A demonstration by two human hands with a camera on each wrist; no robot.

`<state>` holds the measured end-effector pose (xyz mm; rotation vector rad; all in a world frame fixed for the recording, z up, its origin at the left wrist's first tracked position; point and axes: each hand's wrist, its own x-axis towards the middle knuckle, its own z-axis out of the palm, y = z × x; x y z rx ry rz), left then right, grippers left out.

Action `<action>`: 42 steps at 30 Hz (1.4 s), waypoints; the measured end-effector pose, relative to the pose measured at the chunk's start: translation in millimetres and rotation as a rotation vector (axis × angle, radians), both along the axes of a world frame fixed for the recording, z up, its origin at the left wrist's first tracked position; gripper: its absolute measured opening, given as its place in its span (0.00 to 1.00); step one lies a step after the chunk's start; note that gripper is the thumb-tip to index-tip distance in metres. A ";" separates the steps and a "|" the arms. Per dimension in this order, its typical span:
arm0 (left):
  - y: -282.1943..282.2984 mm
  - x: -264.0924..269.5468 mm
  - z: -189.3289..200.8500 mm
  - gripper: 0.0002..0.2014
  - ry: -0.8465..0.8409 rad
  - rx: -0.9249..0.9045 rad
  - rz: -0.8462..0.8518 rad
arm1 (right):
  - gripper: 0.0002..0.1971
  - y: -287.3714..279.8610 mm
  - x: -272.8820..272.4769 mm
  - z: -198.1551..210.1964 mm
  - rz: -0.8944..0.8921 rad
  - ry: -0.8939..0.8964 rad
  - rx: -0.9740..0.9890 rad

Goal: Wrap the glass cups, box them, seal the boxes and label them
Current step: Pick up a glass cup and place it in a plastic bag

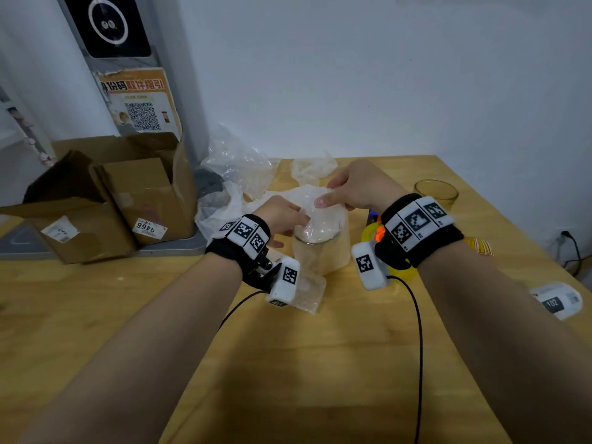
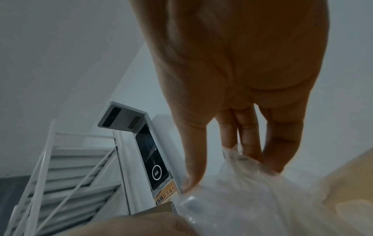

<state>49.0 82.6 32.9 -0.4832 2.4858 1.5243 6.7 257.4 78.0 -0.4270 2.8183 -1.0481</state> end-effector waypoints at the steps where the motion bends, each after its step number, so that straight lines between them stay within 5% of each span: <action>1: 0.2 0.1 -2.1 0.18 -0.005 -0.012 0.001 | 0.29 -1.4 -0.4 -1.1 -0.009 0.011 -0.005; 6: 3.3 -4.3 -7.2 0.07 -0.013 -0.055 0.016 | 0.24 -0.8 0.0 -5.2 -0.010 -0.041 0.081; 12: 9.4 -15.6 -20.2 0.09 -0.073 -0.059 0.000 | 0.22 -3.2 4.1 -10.6 -0.005 0.015 0.132; 19: 7.2 -17.7 -20.4 0.09 -0.052 -0.082 -0.021 | 0.43 -20.0 0.1 -16.3 0.057 -0.090 0.275; 24: -15.3 -11.1 1.4 0.17 -0.121 0.136 -0.032 | 0.45 -24.6 -4.9 -16.5 0.036 -0.106 0.315; 28: -9.3 -3.0 5.5 0.18 -0.133 0.076 -0.110 | 0.44 -27.2 -2.8 -14.9 0.038 -0.100 0.339; 36: 0.8 0.5 -15.5 0.25 -0.266 0.180 -0.077 | 0.27 0.4 3.0 -9.9 0.013 -0.221 0.100; 42: 11.4 -8.4 -26.7 0.22 -0.173 0.081 0.012 | 0.33 -5.0 2.4 -26.8 0.001 -0.198 0.046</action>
